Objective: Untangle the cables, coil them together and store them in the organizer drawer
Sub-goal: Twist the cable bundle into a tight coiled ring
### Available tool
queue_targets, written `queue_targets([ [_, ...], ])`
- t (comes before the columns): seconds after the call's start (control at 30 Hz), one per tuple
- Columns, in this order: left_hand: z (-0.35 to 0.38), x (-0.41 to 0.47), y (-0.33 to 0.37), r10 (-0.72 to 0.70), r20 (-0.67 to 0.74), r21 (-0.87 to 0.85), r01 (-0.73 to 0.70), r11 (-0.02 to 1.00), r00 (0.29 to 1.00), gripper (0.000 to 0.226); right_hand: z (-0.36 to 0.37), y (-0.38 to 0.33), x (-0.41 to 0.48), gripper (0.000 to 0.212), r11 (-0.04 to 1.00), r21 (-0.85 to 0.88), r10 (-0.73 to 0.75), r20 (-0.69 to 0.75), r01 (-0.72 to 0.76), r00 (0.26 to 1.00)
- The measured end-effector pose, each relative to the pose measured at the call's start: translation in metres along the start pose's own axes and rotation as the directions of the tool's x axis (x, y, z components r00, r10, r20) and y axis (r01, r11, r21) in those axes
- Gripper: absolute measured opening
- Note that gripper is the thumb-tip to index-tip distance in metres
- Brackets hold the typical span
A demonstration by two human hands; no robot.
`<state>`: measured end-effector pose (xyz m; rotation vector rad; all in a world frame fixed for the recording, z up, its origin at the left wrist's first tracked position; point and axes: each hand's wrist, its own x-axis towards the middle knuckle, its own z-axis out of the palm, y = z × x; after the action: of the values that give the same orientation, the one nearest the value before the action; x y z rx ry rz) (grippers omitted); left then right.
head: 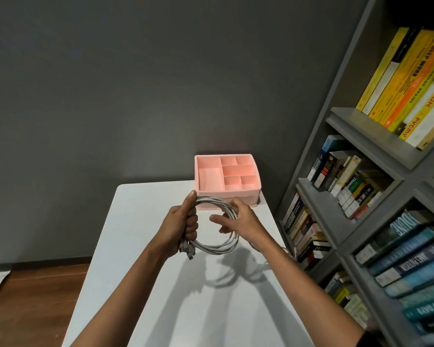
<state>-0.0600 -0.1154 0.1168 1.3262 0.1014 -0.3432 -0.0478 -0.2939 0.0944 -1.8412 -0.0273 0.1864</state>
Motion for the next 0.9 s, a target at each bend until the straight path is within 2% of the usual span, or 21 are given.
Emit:
queue_targets([
  [0.03,-0.001,0.000,0.000,0.000,-0.007,-0.014,0.000,1.000,1.000,0.051,0.002,0.003,-0.001,0.053,0.999,-0.022,-0.032,-0.062,0.031,0.998],
  [0.07,-0.001,0.000,0.001,0.005,-0.019,-0.025,-0.006,1.000,1.000,0.051,0.004,0.006,-0.003,0.054,0.982,-0.152,-0.135,-0.170,0.110,0.976],
  [0.1,-0.002,0.000,0.001,0.015,-0.033,-0.030,-0.016,0.999,0.999,0.051,0.007,0.012,-0.005,0.053,0.920,-0.332,-0.307,-0.281,0.208,0.909],
  [0.13,-0.002,0.000,0.002,0.026,-0.045,-0.028,-0.027,0.999,0.999,0.050,0.010,0.016,-0.009,0.048,0.809,-0.504,-0.507,-0.334,0.304,0.795],
  [0.17,-0.002,0.001,0.003,0.037,-0.053,-0.024,-0.039,0.999,0.998,0.050,0.015,0.018,-0.013,0.041,0.682,-0.618,-0.669,-0.312,0.392,0.674],
  [0.2,-0.001,0.001,0.005,0.050,-0.054,-0.018,-0.051,0.999,0.997,0.050,0.020,0.018,-0.016,0.037,0.584,-0.667,-0.750,-0.225,0.463,0.621],
  [0.23,0.001,0.001,0.007,0.059,-0.048,-0.010,-0.059,0.998,0.997,0.050,0.025,0.017,-0.019,0.038,0.529,-0.663,-0.765,-0.103,0.530,0.636],
  [0.3,0.004,0.002,0.010,0.075,-0.022,0.021,-0.075,0.997,0.997,0.050,0.035,0.014,-0.020,0.053,0.553,-0.644,-0.598,0.135,0.528,0.790],
  [0.33,0.006,0.002,0.012,0.082,-0.003,0.049,-0.082,0.995,0.997,0.051,0.038,0.013,-0.020,0.059,0.571,-0.668,-0.488,0.191,0.477,0.852],
  [0.43,0.007,0.002,0.016,0.090,0.057,0.123,-0.097,0.988,0.994,0.052,0.041,0.011,-0.020,0.058,0.613,-0.689,-0.389,0.163,0.387,0.907],
  [0.57,0.001,0.002,0.022,0.128,0.100,0.314,-0.154,0.937,0.987,0.055,0.044,-0.006,-0.017,0.057,0.775,-0.554,-0.201,0.238,0.303,0.950],
  [0.63,-0.001,0.002,0.022,0.150,0.100,0.374,-0.177,0.910,0.984,0.055,0.045,-0.009,-0.012,0.056,0.774,-0.571,-0.144,0.262,0.273,0.954],
  [0.67,-0.003,0.001,0.022,0.152,0.085,0.360,-0.173,0.917,0.985,0.055,0.045,-0.009,-0.013,0.054,0.746,-0.592,-0.182,0.262,0.306,0.948],
  [0.73,-0.009,0.002,0.022,0.130,0.059,0.285,-0.141,0.948,0.990,0.052,0.044,-0.003,-0.016,0.040,0.640,-0.612,-0.409,0.240,0.464,0.880],
  [0.8,-0.016,0.003,0.023,0.099,0.046,0.256,-0.108,0.961,0.994,0.050,0.043,0.007,-0.020,0.013,0.468,-0.653,-0.662,0.188,0.596,0.725],
  [0.83,-0.020,0.002,0.024,0.086,0.046,0.263,-0.095,0.960,0.995,0.050,0.041,0.012,-0.020,0.007,0.388,-0.704,-0.752,0.132,0.595,0.646],
  [0.87,-0.022,0.002,0.024,0.072,0.053,0.269,-0.084,0.960,0.996,0.050,0.039,0.015,-0.018,0.017,0.356,-0.748,-0.809,0.053,0.560,0.586],
  [0.9,-0.024,0.000,0.024,0.057,0.068,0.271,-0.074,0.960,0.996,0.050,0.036,0.014,-0.015,0.028,0.384,-0.762,-0.826,-0.031,0.522,0.562],
])
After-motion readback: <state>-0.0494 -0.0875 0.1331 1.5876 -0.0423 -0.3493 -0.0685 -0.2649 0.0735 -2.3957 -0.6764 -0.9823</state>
